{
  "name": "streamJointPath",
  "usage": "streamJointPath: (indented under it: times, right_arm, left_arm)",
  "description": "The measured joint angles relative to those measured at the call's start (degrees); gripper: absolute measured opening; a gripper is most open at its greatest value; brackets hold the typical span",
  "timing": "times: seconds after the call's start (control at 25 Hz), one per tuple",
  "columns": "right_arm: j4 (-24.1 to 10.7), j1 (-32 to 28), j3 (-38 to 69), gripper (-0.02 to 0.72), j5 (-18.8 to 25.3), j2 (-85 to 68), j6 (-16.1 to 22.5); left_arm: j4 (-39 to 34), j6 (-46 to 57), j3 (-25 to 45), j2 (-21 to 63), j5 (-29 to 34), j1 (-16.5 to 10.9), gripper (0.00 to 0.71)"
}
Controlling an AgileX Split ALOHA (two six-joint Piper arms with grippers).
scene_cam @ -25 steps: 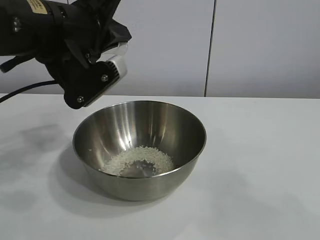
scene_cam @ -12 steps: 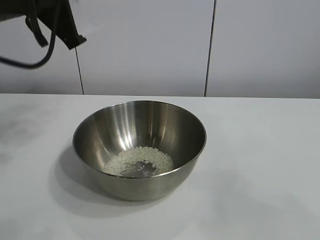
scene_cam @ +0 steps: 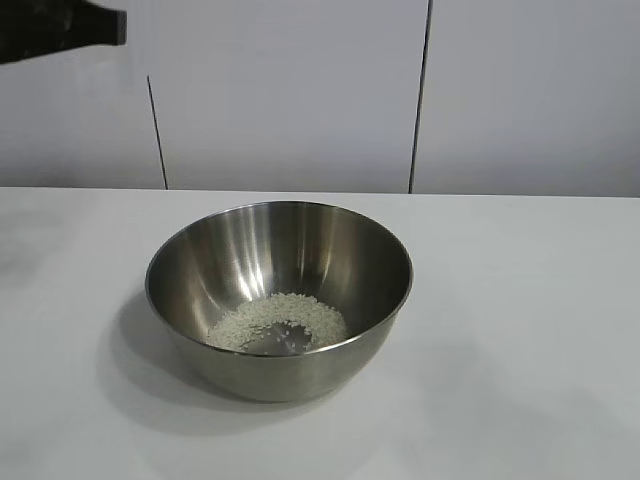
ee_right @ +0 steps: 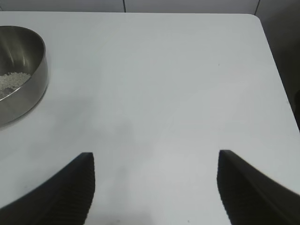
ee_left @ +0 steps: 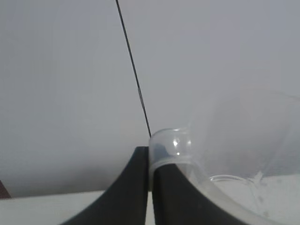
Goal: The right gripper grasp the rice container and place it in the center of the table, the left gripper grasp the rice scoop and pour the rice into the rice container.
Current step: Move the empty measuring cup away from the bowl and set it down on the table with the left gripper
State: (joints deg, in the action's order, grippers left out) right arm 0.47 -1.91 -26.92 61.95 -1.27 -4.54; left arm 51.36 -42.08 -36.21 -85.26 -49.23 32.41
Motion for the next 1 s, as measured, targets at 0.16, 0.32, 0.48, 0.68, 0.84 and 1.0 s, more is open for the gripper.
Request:
streamJointPath:
  times: [0.16, 0.32, 0.48, 0.68, 0.84, 1.0]
  right_arm:
    - [0.0, 0.0, 0.0, 0.503, 0.0, 0.0, 0.0]
    - [0.0, 0.0, 0.0, 0.503, 0.0, 0.0, 0.0]
    - [0.0, 0.0, 0.0, 0.503, 0.0, 0.0, 0.0]
    - [0.0, 0.0, 0.0, 0.503, 0.0, 0.0, 0.0]
    - [0.0, 0.0, 0.0, 0.503, 0.0, 0.0, 0.0]
    - [0.0, 0.0, 0.0, 0.503, 0.0, 0.0, 0.0]
  left_arm:
    - [-13.0, 14.0, 6.6, 0.0, 0.6, -6.3, 0.008]
    - [-33.2, 32.4, 11.8, -1.4, 0.6, -14.5, 0.008]
    - [-52.4, 45.7, 13.7, -7.8, -3.9, -22.5, 0.008]
    - [-61.1, 50.1, 13.7, -17.9, -12.4, -28.6, 0.008]
    - [-61.2, 49.9, 13.7, -25.1, -15.5, -29.8, 0.008]
    - [-61.4, 47.1, 13.7, -30.4, -15.5, -29.9, 0.008]
